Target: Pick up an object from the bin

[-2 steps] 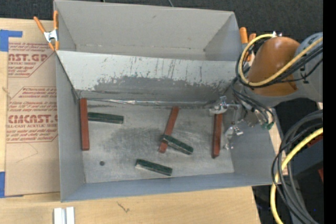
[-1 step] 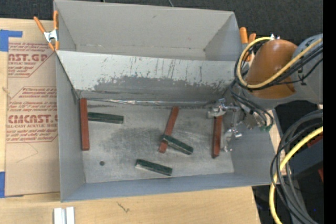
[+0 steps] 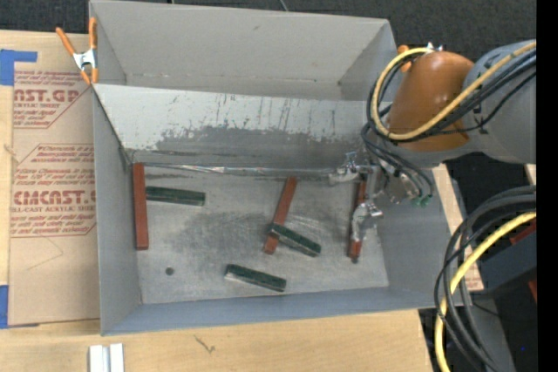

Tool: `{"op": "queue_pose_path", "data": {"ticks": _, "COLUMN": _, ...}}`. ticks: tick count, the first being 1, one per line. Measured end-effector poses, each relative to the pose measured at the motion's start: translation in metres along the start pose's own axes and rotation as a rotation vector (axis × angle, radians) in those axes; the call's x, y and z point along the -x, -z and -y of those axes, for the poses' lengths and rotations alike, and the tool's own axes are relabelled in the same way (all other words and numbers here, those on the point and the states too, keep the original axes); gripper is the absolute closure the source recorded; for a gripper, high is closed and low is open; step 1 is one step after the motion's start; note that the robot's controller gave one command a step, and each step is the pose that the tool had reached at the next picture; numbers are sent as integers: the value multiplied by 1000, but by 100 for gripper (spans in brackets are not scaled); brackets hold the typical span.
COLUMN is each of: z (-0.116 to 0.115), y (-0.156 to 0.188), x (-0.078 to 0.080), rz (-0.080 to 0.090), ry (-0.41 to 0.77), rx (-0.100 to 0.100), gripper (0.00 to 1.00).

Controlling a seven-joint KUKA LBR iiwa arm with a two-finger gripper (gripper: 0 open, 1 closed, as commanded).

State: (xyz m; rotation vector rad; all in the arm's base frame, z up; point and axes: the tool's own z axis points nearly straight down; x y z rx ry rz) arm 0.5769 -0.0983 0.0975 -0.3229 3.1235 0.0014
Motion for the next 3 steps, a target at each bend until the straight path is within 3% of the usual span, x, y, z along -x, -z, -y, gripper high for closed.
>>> {"op": "queue_pose_path", "data": {"ticks": 1, "z": 45, "y": -24, "x": 0, "rz": 7, "ry": 516, "rx": 11, "gripper": 100}}
{"op": "queue_pose_path", "data": {"ticks": 2, "z": 45, "y": -24, "x": 0, "rz": 7, "ry": 515, "rx": 11, "gripper": 100}}
{"op": "queue_pose_path", "data": {"ticks": 3, "z": 18, "y": 193, "x": -26, "rz": -2, "ry": 658, "rx": 3, "gripper": 100}}
